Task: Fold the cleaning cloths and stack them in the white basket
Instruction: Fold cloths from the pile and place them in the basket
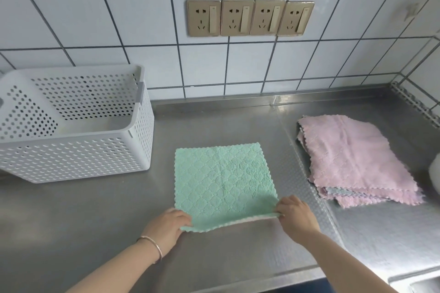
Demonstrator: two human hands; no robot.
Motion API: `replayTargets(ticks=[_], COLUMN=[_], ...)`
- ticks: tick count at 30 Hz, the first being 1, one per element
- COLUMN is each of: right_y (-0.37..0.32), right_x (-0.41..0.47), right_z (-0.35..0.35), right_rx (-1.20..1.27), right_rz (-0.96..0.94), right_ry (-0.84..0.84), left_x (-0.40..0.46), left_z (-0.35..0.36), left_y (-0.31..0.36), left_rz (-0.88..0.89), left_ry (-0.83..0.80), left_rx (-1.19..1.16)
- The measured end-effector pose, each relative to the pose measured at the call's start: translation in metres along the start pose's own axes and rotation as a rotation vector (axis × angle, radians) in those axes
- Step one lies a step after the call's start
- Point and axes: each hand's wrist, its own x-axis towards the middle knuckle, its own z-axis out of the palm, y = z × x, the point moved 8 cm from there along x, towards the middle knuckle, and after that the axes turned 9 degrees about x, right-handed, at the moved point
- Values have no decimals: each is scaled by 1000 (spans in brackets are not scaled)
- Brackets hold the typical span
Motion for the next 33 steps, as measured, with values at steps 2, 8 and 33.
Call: replayTargets(ticks=[2, 8, 33], right_y=[4, 4, 6], right_x=[-8, -29, 88], right_z=[3, 19, 1], right_rx=[-9, -29, 761], right_rz=[-7, 70, 481], right_ry=[-94, -472, 0], left_x=[-4, -22, 33], left_z=[-2, 23, 8], left_y=[3, 7, -87], left_rz=[13, 71, -1072], left_ry=[-94, -565, 48], left_rx=[-8, 45, -599])
